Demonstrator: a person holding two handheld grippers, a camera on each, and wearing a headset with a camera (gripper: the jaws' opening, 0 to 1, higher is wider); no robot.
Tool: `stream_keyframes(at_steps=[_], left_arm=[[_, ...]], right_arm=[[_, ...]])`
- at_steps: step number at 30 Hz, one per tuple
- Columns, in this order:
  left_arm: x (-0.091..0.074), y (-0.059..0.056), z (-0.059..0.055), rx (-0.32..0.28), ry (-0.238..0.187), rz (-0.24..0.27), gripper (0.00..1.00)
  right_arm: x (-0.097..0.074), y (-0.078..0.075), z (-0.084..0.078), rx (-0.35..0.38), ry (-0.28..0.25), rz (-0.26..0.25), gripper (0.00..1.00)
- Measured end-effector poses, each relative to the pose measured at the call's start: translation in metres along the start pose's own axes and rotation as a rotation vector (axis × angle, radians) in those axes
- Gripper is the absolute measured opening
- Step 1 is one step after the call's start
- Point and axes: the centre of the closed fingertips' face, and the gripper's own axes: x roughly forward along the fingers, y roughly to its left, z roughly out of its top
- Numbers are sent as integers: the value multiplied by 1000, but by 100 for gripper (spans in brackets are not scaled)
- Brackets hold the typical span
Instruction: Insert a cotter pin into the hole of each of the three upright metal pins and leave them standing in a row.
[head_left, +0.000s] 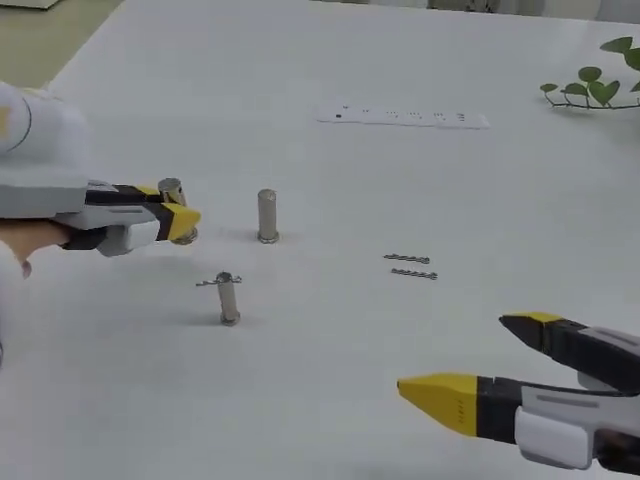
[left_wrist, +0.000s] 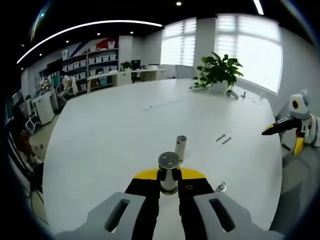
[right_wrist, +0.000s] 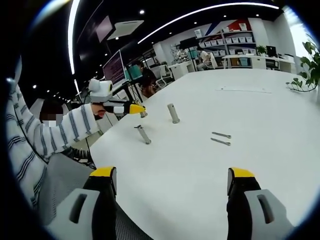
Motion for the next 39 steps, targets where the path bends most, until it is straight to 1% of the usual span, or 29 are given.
stream_keyframes(at_steps=[2, 3, 4, 5, 7, 9, 11, 12, 14, 18, 22, 24, 27, 29, 33, 37, 39], left_arm=[[-8, -8, 3, 7, -1, -3, 9], [-12, -13, 4, 22, -1, -4, 9], [-13, -15, 5, 25, -1, -4, 9], [-18, -22, 6, 31, -2, -6, 9], [-22, -28, 6, 31, -4, -10, 9], [-27, -38, 6, 28, -6, -12, 9], [-29, -47, 6, 31, -3, -17, 9], [-30, -54, 4, 38, 4, -30, 9], [-31, -62, 2, 50, 5, -38, 9], [-32, -80, -4, 45, 17, -52, 9], [-29, -95, -9, 42, 20, -69, 9], [-26, -100, -13, 40, 30, -66, 9], [-21, -110, -20, 59, 51, -68, 9], [-18, -113, -22, 61, 59, -69, 9], [-10, -119, -28, 27, 81, -50, 9], [-3, -125, -33, 9, 99, -38, 9], [2, -129, -37, 17, 112, -42, 9]], right_arm=[[0, 1, 0, -2, -1, 3, 90], [1, 2, 0, -3, -2, 5, 90], [1, 2, 1, -4, -3, 6, 90], [0, 3, 1, -6, -7, 7, 90], [0, 4, 2, -7, -13, 10, 90], [-1, 5, 3, -6, -21, 12, 90], [-3, 5, 2, -8, -23, 12, 90], [-3, 4, 2, -8, -25, 11, 90], [-5, 4, 2, -6, -27, 13, 90], [-6, 5, 2, -7, -34, 16, 89], [-7, 7, 5, -9, -54, 23, 89], [-7, 8, 5, -13, -56, 27, 89], [-8, 10, 6, -12, -61, 35, 89], [-8, 10, 7, -14, -68, 38, 89], [-9, 10, 10, -12, -88, 43, 90], [-12, 8, 10, -9, -91, 43, 90], [-13, 7, 9, -3, -87, 49, 89]])
